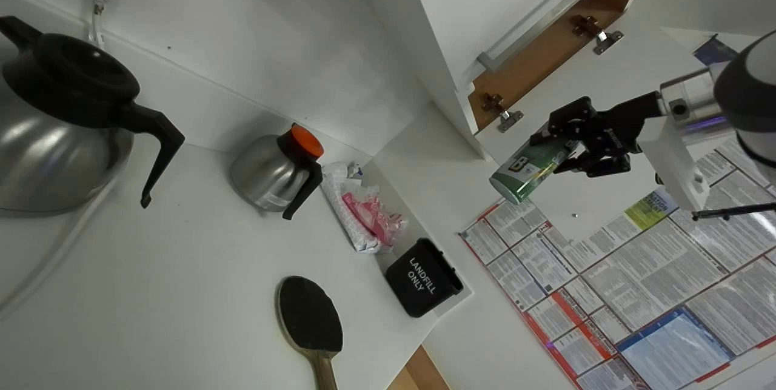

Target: Put the spray can in the open upper cabinet

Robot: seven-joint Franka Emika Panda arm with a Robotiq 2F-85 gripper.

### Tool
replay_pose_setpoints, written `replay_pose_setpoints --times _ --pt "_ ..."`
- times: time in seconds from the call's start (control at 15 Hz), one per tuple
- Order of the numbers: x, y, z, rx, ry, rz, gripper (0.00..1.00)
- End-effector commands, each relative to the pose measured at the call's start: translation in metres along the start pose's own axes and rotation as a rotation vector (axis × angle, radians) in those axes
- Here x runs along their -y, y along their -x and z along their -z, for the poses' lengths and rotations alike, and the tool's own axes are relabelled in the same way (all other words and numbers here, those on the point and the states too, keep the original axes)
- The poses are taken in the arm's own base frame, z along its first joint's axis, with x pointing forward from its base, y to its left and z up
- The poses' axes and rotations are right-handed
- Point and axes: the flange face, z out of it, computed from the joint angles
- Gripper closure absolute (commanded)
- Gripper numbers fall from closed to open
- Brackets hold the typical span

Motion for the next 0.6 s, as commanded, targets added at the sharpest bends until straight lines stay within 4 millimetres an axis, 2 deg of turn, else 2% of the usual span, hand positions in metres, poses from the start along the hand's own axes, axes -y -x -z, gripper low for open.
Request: replay_pose_setpoints --times 0.0,0.53 --pt "0.000 -0.011 0.003 -0.045 0.015 -0.011 0.51" --pt "-0.007 -0.074 0.013 -0.222 0.076 -0.039 0.51"
